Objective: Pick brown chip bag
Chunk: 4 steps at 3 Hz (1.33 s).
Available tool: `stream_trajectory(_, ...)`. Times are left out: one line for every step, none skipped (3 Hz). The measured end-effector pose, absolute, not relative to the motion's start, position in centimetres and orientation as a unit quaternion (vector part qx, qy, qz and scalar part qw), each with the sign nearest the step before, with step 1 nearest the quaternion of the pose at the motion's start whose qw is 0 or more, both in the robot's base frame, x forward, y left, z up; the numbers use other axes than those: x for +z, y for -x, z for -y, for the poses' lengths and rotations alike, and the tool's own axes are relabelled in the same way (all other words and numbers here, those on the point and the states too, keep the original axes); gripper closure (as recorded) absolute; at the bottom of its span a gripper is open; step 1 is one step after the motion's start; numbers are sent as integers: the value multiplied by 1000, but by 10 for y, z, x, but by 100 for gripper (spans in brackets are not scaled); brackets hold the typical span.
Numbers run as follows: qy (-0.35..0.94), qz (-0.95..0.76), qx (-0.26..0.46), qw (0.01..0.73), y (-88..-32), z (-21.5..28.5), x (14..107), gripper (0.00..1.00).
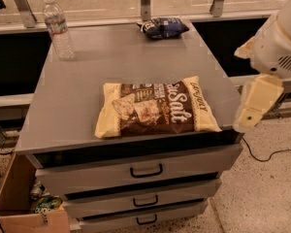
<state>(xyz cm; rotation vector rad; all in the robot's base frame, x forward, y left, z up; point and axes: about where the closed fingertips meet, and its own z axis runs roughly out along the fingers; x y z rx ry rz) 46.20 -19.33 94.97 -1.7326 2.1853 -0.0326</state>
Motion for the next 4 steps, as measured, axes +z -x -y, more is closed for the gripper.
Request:
stream_trajectory(621, -760, 22, 194, -491, 163, 914, 0)
stream_trajectory(619, -757, 52, 205, -510, 138, 887, 0)
stream_trajectory(617, -754, 78, 211, -523, 114, 864, 0)
stream_trajectory(611, -756, 92, 214, -532, 101, 855, 19)
